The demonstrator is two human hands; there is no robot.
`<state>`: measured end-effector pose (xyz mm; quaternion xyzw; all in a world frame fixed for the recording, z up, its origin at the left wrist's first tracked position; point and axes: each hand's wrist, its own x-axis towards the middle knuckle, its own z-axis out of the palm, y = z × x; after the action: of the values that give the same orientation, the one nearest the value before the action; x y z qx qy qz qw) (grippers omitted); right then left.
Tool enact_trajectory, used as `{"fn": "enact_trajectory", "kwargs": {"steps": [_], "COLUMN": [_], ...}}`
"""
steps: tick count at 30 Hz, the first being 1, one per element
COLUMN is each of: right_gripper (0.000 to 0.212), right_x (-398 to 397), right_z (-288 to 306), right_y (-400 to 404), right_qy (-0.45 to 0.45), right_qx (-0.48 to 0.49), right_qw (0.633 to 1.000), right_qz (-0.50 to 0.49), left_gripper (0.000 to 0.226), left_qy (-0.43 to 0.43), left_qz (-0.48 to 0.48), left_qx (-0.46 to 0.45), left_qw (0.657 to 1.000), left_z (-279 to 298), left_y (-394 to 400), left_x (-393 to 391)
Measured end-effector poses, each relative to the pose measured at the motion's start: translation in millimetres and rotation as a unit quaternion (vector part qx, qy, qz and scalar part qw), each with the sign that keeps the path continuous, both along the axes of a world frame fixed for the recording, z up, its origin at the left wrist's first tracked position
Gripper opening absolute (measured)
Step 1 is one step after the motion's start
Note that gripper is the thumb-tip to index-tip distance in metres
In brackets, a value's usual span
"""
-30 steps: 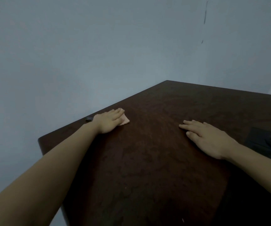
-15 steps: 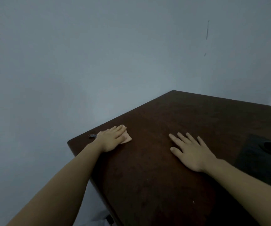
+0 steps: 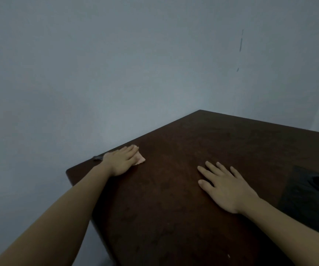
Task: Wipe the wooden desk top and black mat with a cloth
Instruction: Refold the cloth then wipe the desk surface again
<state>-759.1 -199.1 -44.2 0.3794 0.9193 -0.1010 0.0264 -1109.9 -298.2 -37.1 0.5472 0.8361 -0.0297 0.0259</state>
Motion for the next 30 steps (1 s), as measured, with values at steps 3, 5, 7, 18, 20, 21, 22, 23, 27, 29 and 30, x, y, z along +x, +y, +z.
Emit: {"fn": "enact_trajectory", "kwargs": {"steps": [3, 5, 7, 18, 20, 21, 22, 23, 27, 29, 30], "right_gripper": [0.060, 0.060, 0.061, 0.059, 0.059, 0.059, 0.059, 0.059, 0.059, 0.060, 0.060], "right_x": [0, -1, 0, 2, 1, 0, 0, 1, 2, 2, 1], "right_z": [1, 1, 2, -2, -3, -3, -2, -2, -3, -4, -3], "right_y": [-2, -3, -3, 1, 3, 4, 4, 4, 2, 4, 3], "right_qy": [-0.003, -0.007, -0.012, 0.003, 0.008, 0.009, 0.008, 0.010, 0.018, 0.018, 0.016], "right_qx": [-0.003, 0.000, 0.001, 0.005, 0.004, 0.004, 0.002, 0.002, -0.001, -0.003, -0.003], "right_qw": [1.000, 1.000, 1.000, 1.000, 1.000, 1.000, 1.000, 1.000, 1.000, 1.000, 1.000], "right_qz": [-0.003, -0.005, -0.005, 0.009, 0.007, 0.006, 0.006, 0.005, 0.005, 0.003, 0.003], "left_gripper": [0.091, 0.094, 0.079, 0.060, 0.061, 0.061, 0.062, 0.063, 0.063, 0.064, 0.068], "left_qy": [-0.003, -0.014, -0.032, -0.021, -0.021, -0.022, -0.017, -0.011, -0.006, 0.003, 0.008], "left_qz": [-0.063, -0.120, -0.164, 0.023, 0.058, 0.071, 0.080, 0.088, 0.092, 0.073, 0.063], "left_qx": [-0.007, -0.006, -0.004, 0.010, 0.011, 0.008, 0.006, 0.004, -0.001, -0.009, -0.011], "left_qw": [0.998, 0.993, 0.986, 0.999, 0.998, 0.997, 0.997, 0.996, 0.996, 0.997, 0.998], "left_z": [3, 1, -3, -5, -9, -11, -13, -14, -13, -12, -10], "left_y": [-40, -71, -94, -51, -43, -42, -42, -45, -69, -82, -89], "left_x": [37, 64, 79, -21, -36, -41, -43, -44, -34, -17, -6]}}
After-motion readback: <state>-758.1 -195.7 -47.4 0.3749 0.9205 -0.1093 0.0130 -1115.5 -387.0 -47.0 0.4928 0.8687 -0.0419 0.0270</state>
